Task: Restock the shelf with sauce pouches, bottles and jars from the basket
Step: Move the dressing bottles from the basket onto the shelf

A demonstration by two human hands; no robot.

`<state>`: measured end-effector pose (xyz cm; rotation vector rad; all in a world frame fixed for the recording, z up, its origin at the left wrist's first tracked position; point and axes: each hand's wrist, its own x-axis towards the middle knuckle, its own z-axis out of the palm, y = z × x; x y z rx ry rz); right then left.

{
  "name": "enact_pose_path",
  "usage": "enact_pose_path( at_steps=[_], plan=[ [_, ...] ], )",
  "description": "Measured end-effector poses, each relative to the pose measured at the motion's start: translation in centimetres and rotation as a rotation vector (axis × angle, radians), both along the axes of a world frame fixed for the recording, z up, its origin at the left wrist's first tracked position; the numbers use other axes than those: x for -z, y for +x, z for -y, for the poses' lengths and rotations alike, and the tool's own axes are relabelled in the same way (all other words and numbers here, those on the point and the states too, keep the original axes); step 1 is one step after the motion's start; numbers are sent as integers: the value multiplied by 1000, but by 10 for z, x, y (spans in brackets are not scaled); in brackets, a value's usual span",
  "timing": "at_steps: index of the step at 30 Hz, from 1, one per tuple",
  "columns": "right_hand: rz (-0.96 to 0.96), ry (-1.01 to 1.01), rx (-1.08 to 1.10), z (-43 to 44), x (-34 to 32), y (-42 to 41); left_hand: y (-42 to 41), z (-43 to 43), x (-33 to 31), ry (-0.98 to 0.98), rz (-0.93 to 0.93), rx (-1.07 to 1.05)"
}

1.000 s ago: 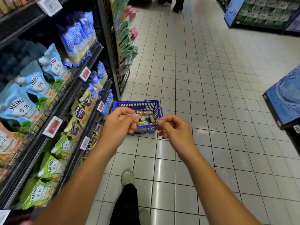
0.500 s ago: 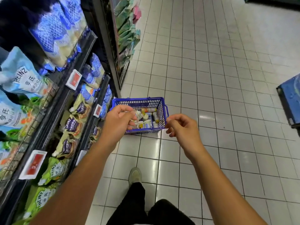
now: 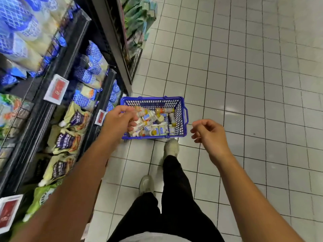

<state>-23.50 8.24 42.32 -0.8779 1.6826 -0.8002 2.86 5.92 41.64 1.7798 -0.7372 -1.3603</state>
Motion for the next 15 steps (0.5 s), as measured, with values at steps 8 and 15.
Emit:
enact_pose_path(
  at_steps=[8, 15],
  plan=[
    [-17, 121, -132, 98, 77, -30, -7, 86, 88, 166, 84, -14],
    [-47, 253, -269, 157, 165, -37, -7, 128, 191, 349, 203, 70]
  ],
)
